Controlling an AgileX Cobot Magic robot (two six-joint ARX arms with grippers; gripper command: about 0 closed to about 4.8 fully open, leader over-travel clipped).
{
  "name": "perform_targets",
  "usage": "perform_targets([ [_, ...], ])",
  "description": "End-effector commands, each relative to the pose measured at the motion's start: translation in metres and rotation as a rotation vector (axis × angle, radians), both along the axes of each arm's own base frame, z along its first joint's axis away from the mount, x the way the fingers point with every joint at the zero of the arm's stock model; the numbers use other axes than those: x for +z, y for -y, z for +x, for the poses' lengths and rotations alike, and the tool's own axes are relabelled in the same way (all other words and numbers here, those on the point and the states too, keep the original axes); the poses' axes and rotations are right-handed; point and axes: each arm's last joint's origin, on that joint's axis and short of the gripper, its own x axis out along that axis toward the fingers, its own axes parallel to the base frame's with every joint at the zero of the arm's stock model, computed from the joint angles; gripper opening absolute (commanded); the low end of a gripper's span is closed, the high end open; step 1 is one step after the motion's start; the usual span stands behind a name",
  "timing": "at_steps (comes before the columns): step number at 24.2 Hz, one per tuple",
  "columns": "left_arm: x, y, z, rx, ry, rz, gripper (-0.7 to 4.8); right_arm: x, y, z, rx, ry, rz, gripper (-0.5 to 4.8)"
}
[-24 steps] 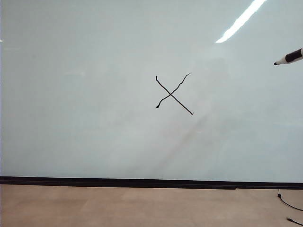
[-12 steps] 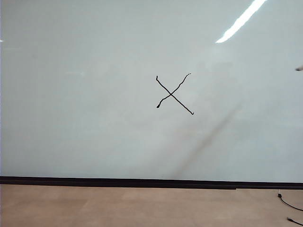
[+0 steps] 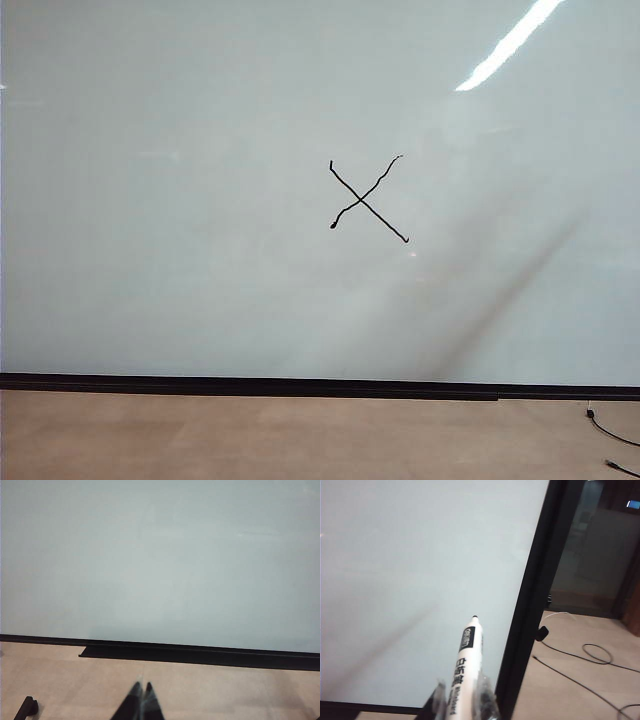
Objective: Pick up the pen on the shelf to the right of the whiteboard and draw a cross mark.
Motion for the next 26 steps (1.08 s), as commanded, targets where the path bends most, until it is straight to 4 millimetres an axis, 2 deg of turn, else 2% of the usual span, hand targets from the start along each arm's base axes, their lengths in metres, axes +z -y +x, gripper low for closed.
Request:
perform_targets([
  [1, 0.0016, 0.0001, 0.0000, -0.004, 0.011, 0.004, -0.05, 0.0056, 0.0035, -0.0009, 0.065, 0.053, 0.057, -0.06],
  [26, 0.0016, 0.0001, 0.0000, -0.004, 0.011, 0.004, -0.05, 0.0059, 0.0067, -0.0012, 0.028, 0.057, 0.059, -0.06],
])
